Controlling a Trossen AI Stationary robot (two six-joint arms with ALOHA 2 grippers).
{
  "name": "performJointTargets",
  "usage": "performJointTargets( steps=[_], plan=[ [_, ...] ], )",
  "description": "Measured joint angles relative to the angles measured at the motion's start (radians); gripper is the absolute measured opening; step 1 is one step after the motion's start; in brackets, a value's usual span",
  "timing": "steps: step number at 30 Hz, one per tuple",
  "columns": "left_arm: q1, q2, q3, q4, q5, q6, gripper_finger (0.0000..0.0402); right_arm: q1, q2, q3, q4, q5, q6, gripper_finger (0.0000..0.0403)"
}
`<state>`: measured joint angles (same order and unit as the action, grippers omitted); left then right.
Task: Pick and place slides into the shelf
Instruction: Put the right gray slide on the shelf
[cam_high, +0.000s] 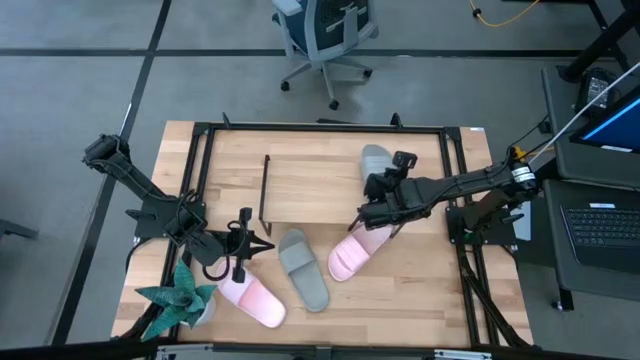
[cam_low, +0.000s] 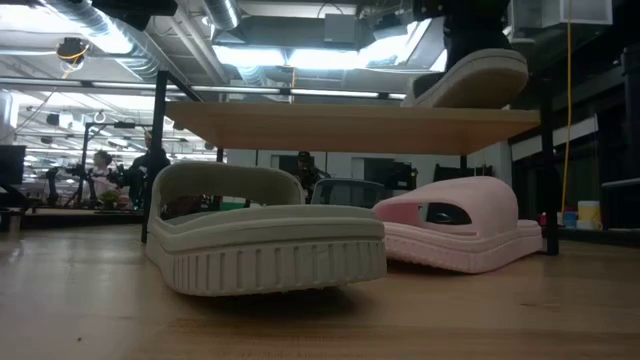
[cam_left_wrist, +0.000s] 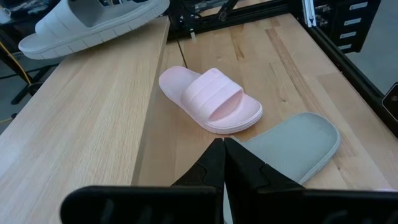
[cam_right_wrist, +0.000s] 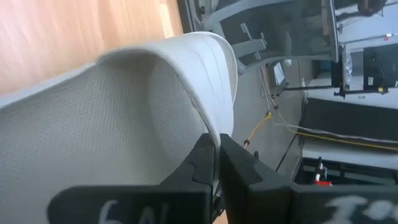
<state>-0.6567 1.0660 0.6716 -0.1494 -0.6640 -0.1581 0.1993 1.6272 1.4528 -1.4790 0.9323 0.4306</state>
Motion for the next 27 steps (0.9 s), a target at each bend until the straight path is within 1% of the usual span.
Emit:
performJointTargets(
  steps=[27],
  plan=[
    [0.0, 0.0, 0.0, 0.0, 0.0, 0.0, 0.0, 0.0, 0.0, 0.0, -0.007, -0.046, -0.021, 0.0011]
  ],
)
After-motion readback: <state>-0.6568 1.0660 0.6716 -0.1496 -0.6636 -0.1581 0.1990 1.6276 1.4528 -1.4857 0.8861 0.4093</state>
